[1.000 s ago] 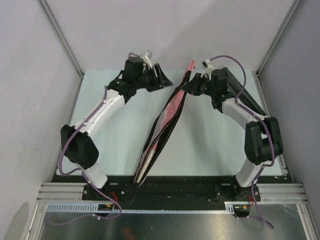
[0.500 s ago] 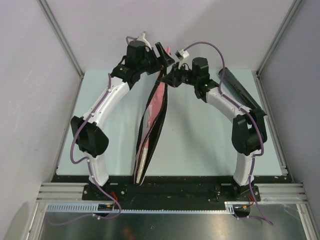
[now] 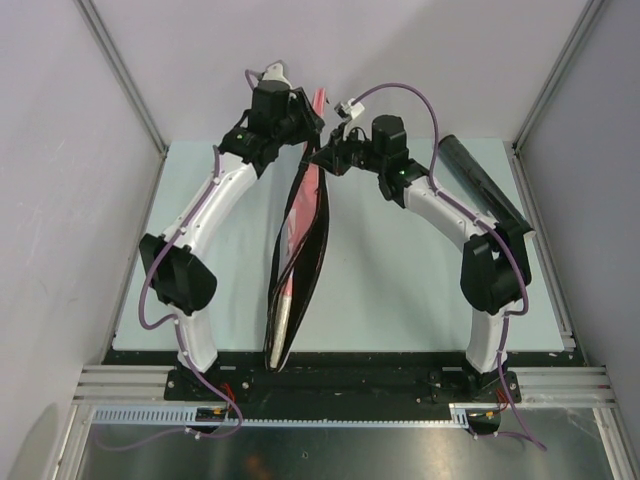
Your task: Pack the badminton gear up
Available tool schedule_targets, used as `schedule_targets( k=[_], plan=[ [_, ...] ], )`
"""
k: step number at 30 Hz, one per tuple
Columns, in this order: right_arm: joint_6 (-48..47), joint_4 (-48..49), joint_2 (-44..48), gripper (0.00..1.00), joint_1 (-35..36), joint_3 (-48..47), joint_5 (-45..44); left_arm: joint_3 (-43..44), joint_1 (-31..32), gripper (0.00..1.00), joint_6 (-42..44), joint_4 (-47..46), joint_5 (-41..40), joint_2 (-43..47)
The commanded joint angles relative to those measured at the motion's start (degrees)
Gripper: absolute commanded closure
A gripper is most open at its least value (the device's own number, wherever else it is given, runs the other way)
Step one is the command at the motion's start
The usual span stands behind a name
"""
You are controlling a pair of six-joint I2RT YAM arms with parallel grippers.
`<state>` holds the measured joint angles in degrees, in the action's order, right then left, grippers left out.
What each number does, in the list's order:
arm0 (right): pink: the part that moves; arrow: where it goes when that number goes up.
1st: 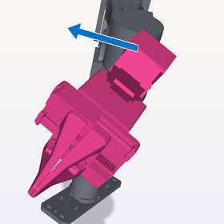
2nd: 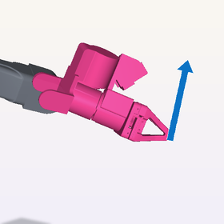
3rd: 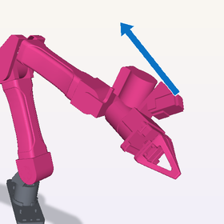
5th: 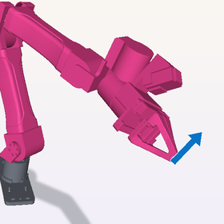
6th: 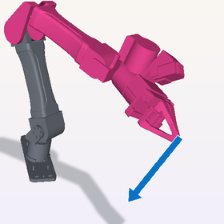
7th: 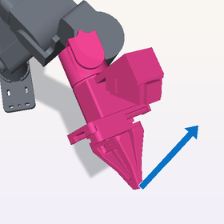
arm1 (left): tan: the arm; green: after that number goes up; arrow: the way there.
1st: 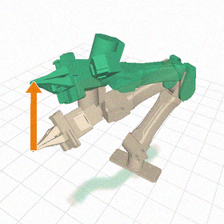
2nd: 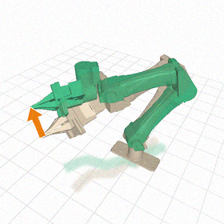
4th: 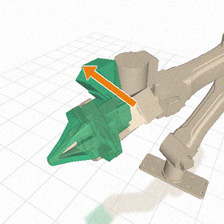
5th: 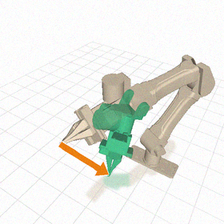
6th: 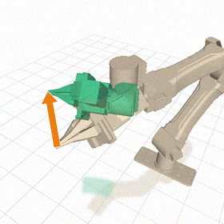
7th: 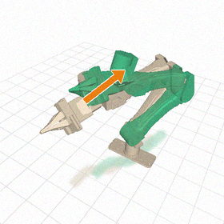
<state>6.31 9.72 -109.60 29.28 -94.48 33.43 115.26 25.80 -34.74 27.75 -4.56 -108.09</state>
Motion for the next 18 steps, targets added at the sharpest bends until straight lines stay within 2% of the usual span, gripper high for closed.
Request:
schedule_targets(
  k=[1,3,4,5,6,7,8,9,12,14,18],
  plan=[
    [-2.8,0.7,3.9,1.0,3.3,-2.2,5.7,4.4,-0.8,0.62,2.5,0.3,-1.3,0.1],
    [-2.3,-0.3,3.3,0.97,3.7,-3.0,5.1,5.3,-0.8,0.8,2.8,0.3,-1.7,-1.0],
    [-1.6,-0.9,3.3,0.9,3.9,-3.4,3.8,5.3,-0.8,0.99,2.9,0.3,-2.3,-1.0],
    [-0.9,-3.9,3.5,0.64,4.2,-3.7,-1.7,5.2,-0.8,1.0,3.0,0.3,-3.1,-0.8],
    [0.4,-6.6,3.8,0.51,4.8,-4.2,-6.1,4.9,-0.8,1.0,3.1,0.4,-4.5,-0.5],
    [2.2,-13.5,4.4,0.43,5.0,-5.5,-9.8,4.4,-0.8,1.0,2.8,0.5,-5.8,0.1],
    [8.0,-16.2,4.8,0.34,5.1,-5.7,-15.6,3.7,-0.8,1.0,2.0,0.5,-7.3,1.6],
    [10.8,-18.2,5.4,0.31,4.7,-5.2,-17.4,2.2,-0.8,1.0,0.6,0.5,-8.7,2.4],
    [15.9,-22.1,8.5,0.28,5.2,-1.6,-21.2,1.6,-0.8,1.0,-0.9,0.8,-14.1,4.0],
    [13.5,-20.1,11.6,0.27,7.4,2.1,-23.7,2.0,-0.8,1.0,-1.0,1.4,-16.4,4.6],
    [10.8,-21.3,12.0,0.28,11.3,0.2,-29.6,2.9,-0.8,1.0,-1.3,2.3,-18.2,4.7]
  ],
)
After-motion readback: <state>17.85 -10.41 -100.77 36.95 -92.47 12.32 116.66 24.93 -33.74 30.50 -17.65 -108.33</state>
